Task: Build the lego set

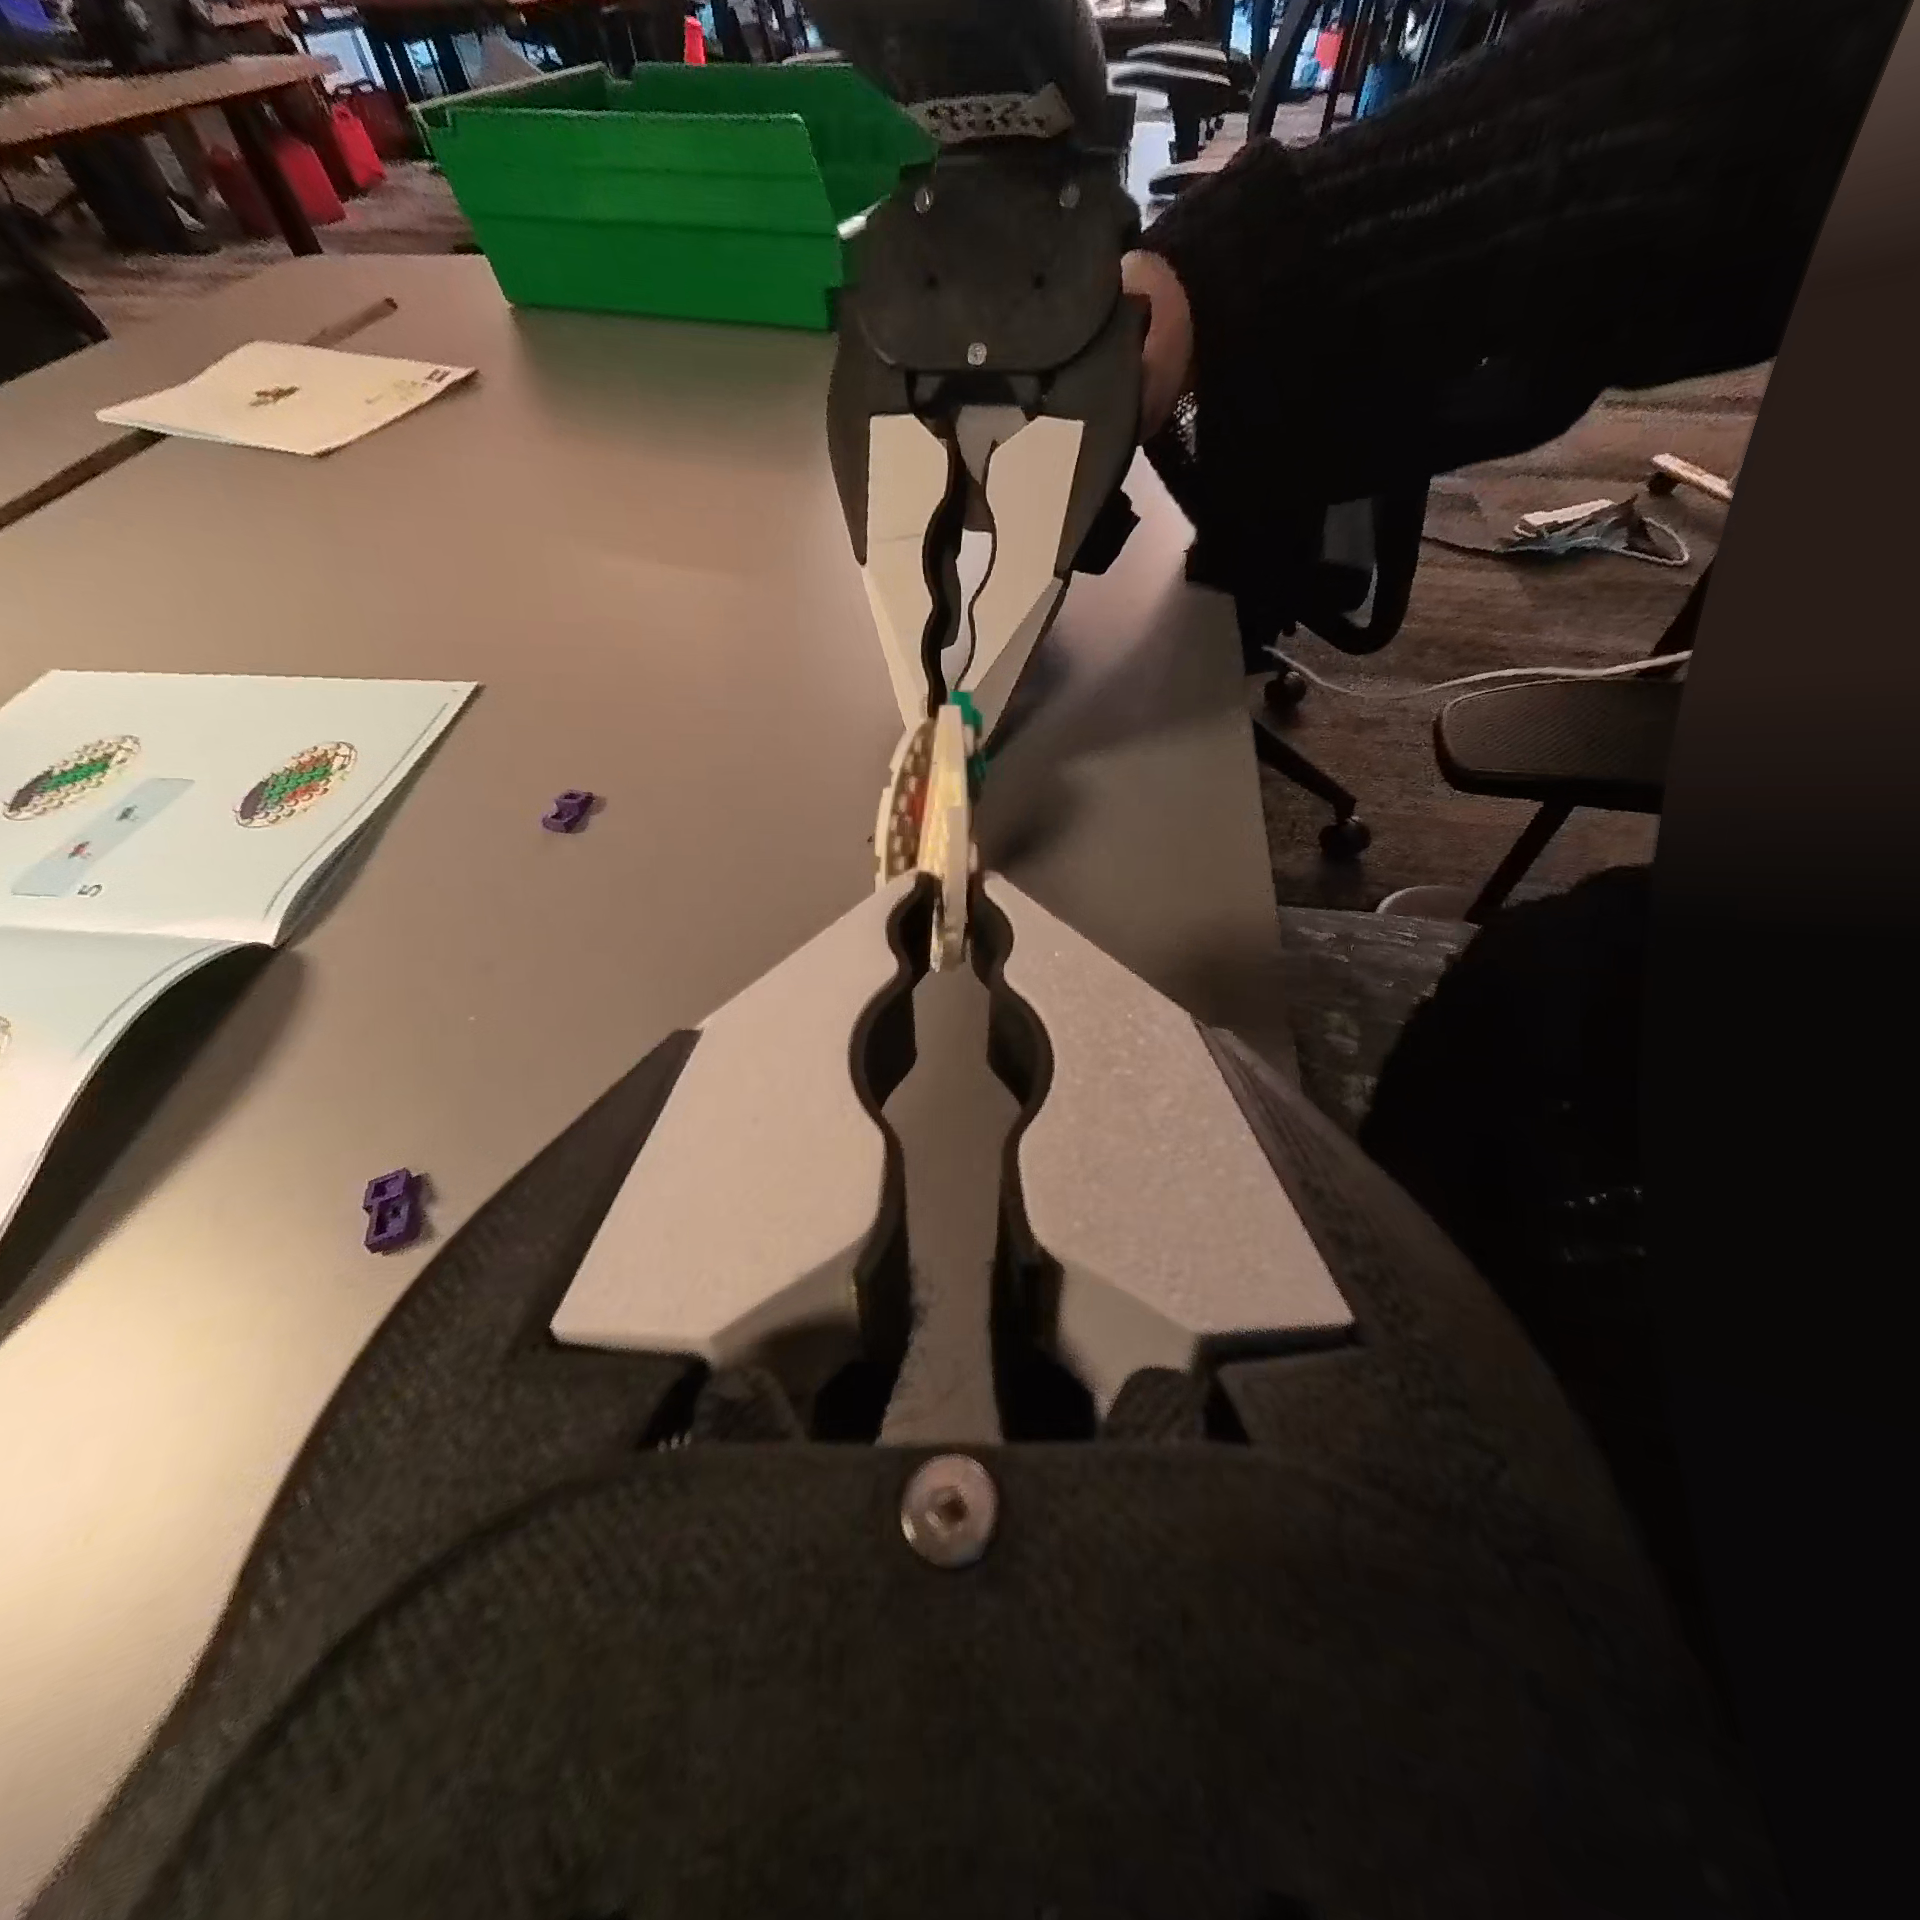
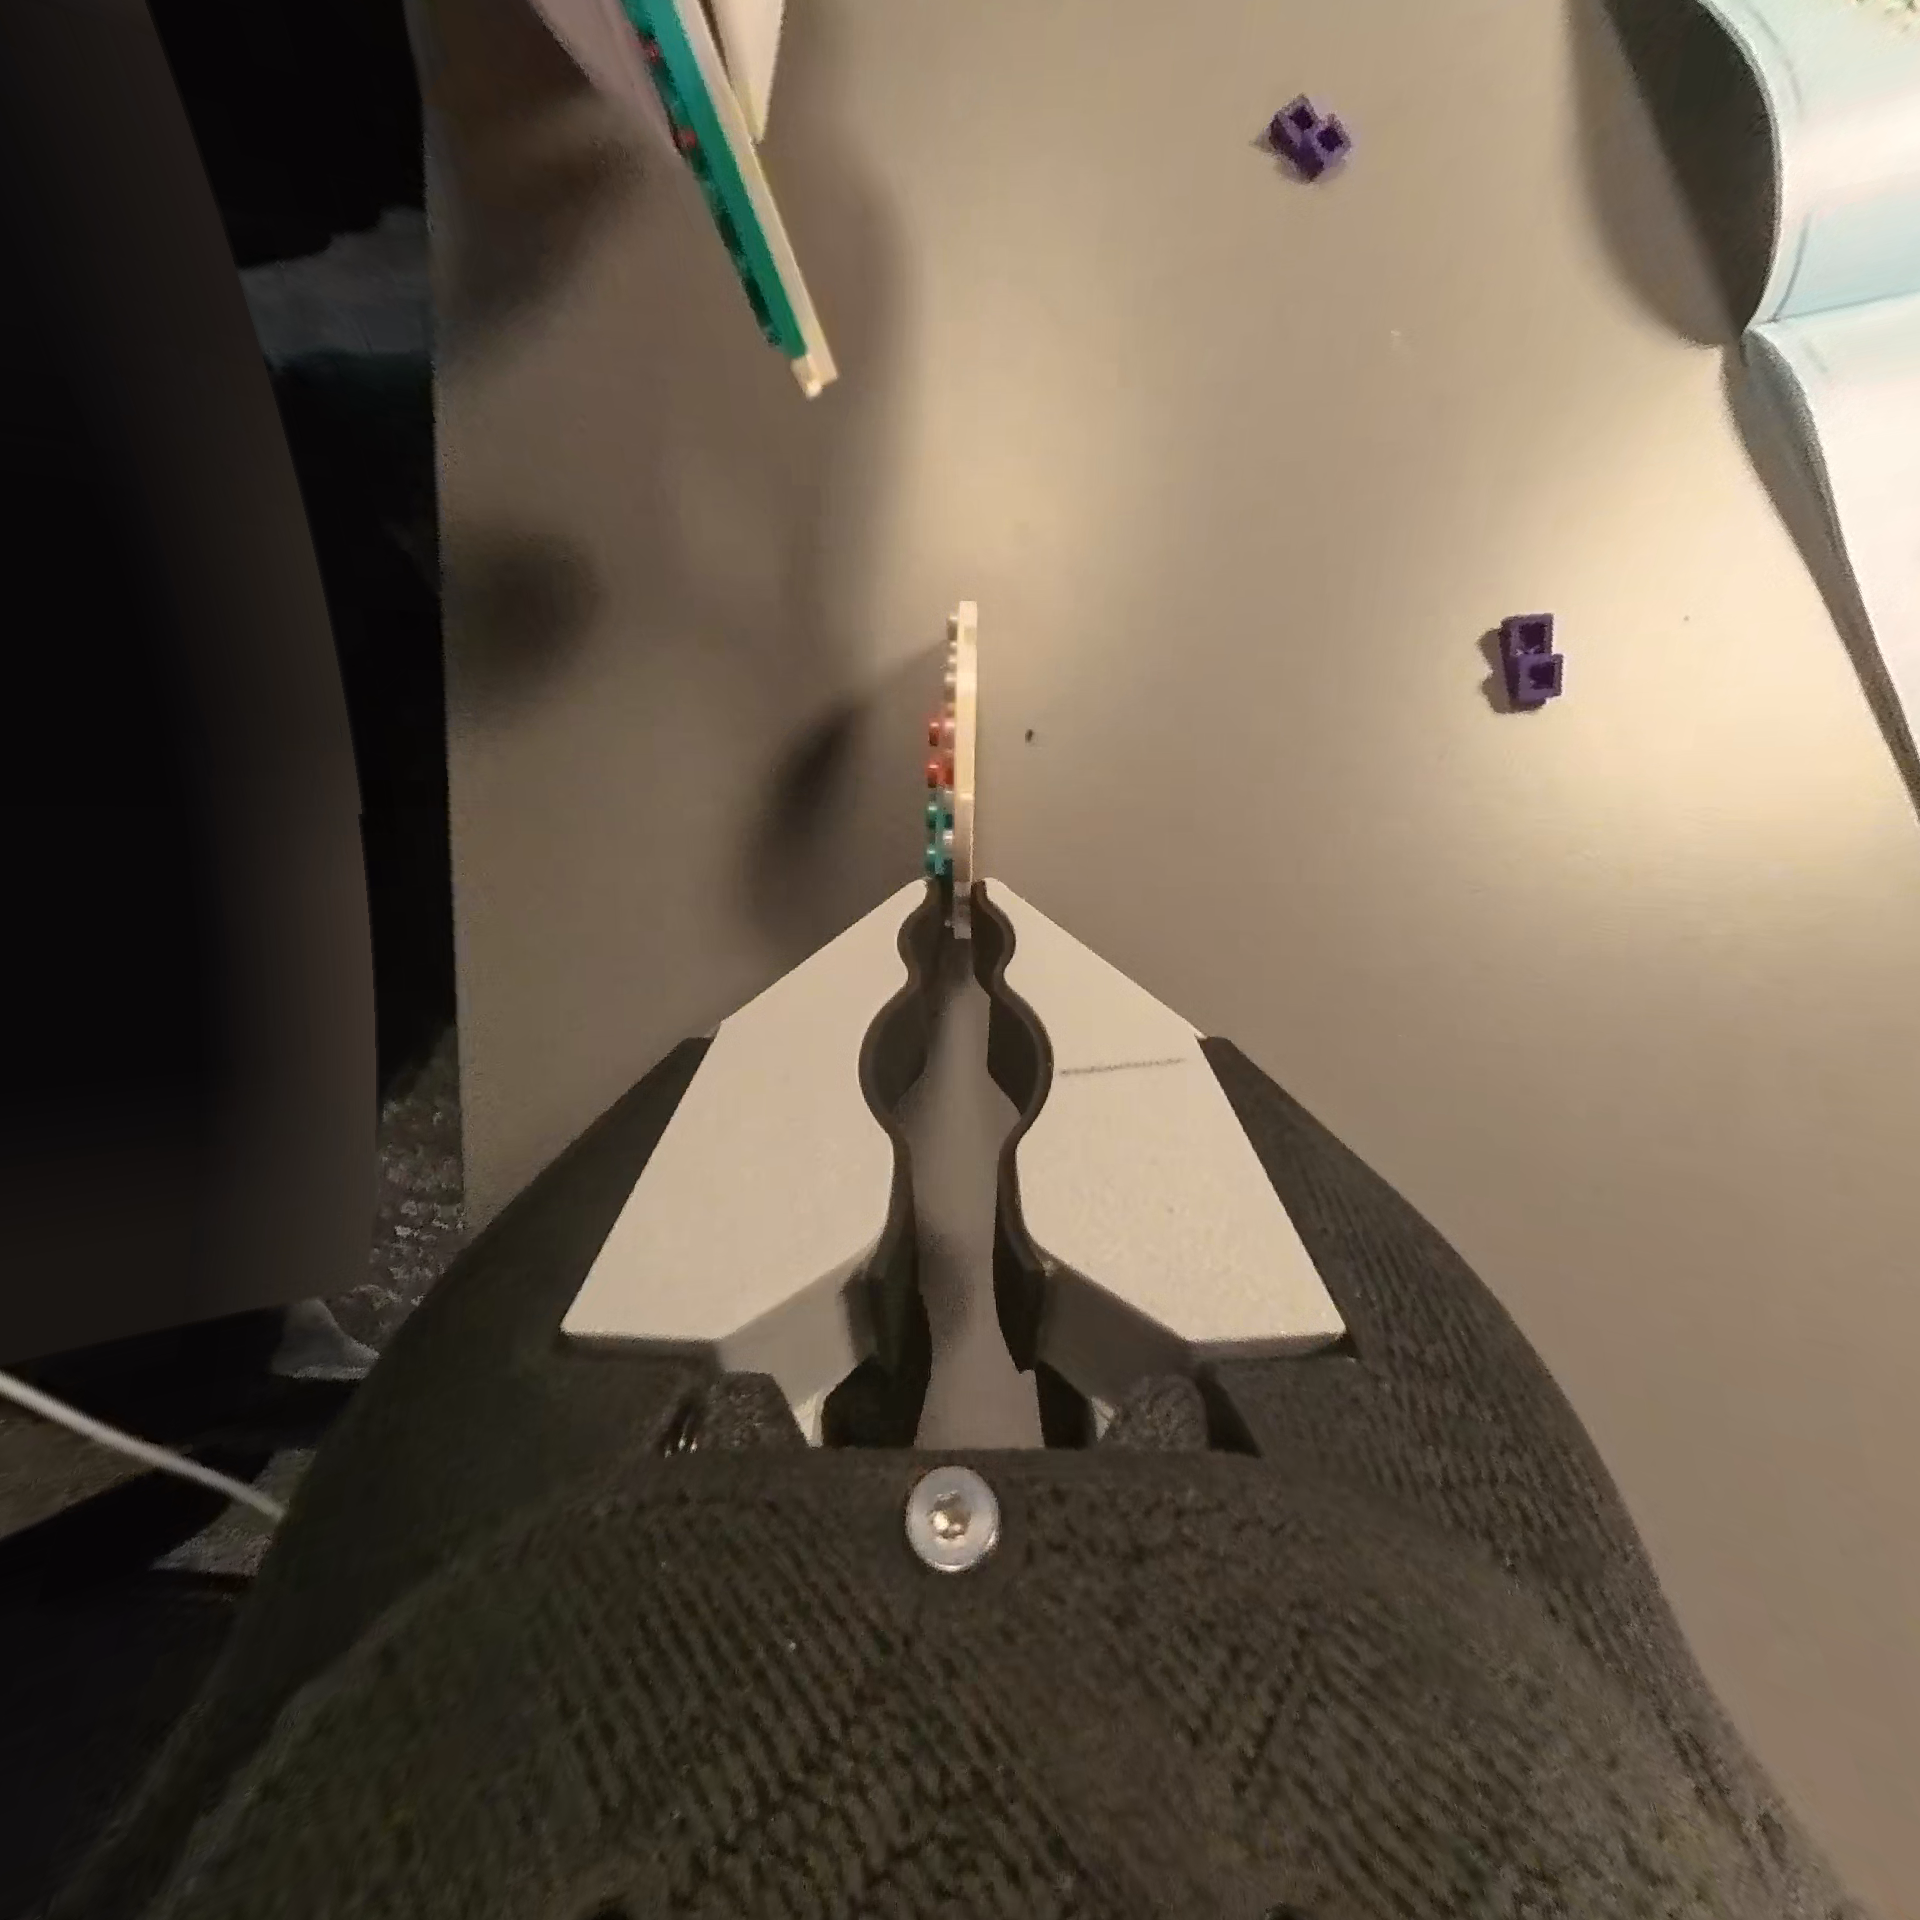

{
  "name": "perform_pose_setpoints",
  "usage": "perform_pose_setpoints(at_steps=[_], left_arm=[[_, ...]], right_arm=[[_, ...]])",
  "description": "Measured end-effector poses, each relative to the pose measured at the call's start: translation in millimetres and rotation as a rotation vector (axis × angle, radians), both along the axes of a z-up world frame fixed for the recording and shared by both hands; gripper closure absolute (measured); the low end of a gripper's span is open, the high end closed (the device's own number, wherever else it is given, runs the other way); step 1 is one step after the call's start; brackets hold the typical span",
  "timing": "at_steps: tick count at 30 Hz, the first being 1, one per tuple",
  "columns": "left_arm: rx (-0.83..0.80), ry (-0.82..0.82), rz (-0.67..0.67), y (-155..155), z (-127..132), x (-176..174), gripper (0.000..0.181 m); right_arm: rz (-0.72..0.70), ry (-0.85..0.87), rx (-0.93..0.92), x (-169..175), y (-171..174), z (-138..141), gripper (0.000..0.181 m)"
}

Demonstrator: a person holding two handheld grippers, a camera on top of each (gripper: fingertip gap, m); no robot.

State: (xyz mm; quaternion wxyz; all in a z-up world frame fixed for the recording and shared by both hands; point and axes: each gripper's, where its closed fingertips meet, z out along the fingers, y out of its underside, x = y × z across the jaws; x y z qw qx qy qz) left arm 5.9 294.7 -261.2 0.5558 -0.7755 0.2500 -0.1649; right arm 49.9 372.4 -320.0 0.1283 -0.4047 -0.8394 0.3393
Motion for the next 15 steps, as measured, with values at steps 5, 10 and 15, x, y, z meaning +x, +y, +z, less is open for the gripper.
perform_pose_setpoints(at_steps=[5,10,15], left_arm=[[-0.018,-0.010,-0.010,2,-4,1,0.176],[-0.016,-0.020,-0.013,3,-3,2,0.176],[-0.025,-0.015,-0.004,3,-5,2,0.176]], right_arm=[[-0.014,0.007,0.026,-3,5,0,0.167],[-0.019,0.044,0.012,-14,-4,9,0.149],[-0.006,0.064,0.068,-25,-17,9,0.164]])
